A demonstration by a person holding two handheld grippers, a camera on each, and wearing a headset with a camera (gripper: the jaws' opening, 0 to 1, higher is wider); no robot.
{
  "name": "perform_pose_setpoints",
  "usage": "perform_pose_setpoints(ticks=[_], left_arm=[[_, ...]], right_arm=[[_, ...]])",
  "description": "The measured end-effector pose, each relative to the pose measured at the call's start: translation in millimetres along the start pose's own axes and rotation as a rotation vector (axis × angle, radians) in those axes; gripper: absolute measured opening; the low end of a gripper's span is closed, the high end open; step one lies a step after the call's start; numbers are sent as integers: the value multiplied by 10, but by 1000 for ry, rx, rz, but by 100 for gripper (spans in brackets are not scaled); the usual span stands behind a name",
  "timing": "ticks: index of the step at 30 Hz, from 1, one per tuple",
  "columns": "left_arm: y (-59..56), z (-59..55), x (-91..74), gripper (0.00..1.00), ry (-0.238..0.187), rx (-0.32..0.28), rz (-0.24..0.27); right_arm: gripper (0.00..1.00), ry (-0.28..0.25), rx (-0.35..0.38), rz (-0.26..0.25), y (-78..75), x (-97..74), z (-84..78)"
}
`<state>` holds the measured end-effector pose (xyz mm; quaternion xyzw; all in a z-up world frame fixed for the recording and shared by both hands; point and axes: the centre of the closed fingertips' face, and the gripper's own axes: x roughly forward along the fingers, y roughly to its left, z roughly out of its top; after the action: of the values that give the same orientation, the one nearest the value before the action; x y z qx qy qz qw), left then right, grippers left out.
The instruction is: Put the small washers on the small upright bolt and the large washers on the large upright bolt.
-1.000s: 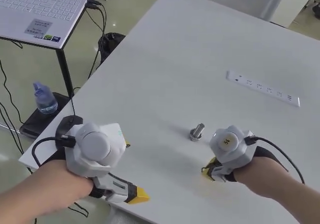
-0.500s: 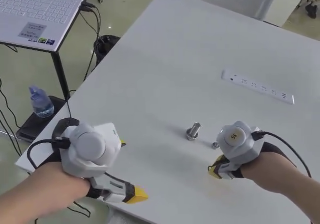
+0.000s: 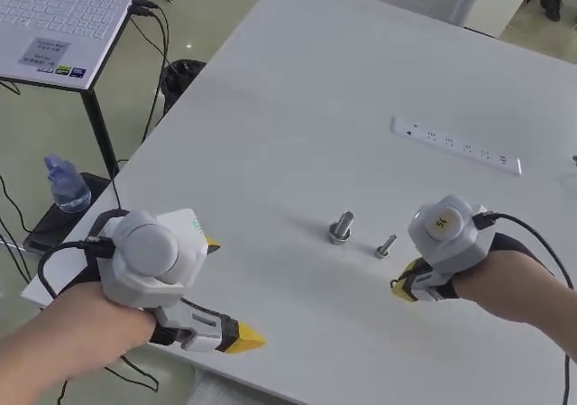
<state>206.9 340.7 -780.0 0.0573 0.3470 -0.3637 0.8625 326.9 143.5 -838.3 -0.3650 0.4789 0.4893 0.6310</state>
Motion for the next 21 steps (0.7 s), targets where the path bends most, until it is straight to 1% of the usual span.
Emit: perform_pose_setpoints(ticks=[6, 10, 12, 15, 17, 21], left_arm=[[-31, 57, -9, 93, -27, -15, 0], [-46, 36, -11, 96, -20, -17, 0], [-48, 15, -10, 96, -15, -17, 4], [-38, 4, -9, 97, -16, -23, 11], [-32, 11, -11, 98, -23, -26, 13], [-22, 11, -11, 99, -22, -21, 15]], right_arm=[[13, -1, -4, 0, -66, -28, 7], [13, -9, -18, -6, -100, -56, 43], [13, -22, -35, -20, -136, -82, 80], [13, -28, -40, -31, -212, -94, 115], [13, -22, -46, -35, -249, -95, 123], [13, -28, -43, -47, -352, -148, 187]])
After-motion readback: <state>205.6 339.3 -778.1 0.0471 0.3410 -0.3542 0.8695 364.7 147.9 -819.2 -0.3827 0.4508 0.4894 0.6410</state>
